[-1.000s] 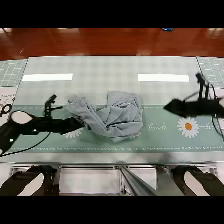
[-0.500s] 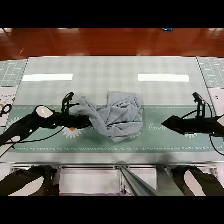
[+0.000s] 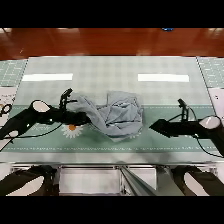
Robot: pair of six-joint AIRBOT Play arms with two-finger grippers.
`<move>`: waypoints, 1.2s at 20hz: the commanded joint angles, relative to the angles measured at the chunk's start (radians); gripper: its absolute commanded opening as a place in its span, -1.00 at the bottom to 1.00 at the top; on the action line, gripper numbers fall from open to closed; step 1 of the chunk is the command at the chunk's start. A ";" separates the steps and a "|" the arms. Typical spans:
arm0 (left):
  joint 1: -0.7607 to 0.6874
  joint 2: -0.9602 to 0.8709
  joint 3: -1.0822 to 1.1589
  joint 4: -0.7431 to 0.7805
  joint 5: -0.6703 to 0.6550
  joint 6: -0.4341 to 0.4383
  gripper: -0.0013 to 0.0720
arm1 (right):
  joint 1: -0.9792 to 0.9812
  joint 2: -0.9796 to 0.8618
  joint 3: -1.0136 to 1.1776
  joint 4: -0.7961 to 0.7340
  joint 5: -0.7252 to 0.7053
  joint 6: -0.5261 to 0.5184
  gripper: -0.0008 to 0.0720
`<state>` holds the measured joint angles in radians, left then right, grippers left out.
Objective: Fold the shirts.
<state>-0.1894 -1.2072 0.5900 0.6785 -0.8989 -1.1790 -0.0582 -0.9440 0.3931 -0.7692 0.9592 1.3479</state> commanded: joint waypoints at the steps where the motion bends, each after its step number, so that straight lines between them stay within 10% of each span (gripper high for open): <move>1: 0.004 -0.001 0.002 0.003 -0.012 0.000 -0.91 | 0.094 -0.166 0.060 0.083 -0.161 -0.019 0.14; 10: 0.004 -0.001 0.002 -0.002 -0.026 -0.003 -0.91 | 0.095 -0.507 0.348 0.177 -0.058 -0.086 0.14; 15: 0.005 -0.001 0.005 -0.002 -0.005 -0.003 -0.91 | 0.146 -0.570 0.412 0.184 -0.039 -0.152 -0.91; 24: 0.313 0.217 0.527 -0.089 -0.062 0.014 -0.91 | -0.012 -0.269 0.976 -0.065 0.187 -0.011 -0.92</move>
<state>0.0246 -1.0702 0.9211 0.6495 -0.9596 -1.1553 -0.0200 -1.3209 1.1568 -0.7250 1.1069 1.2575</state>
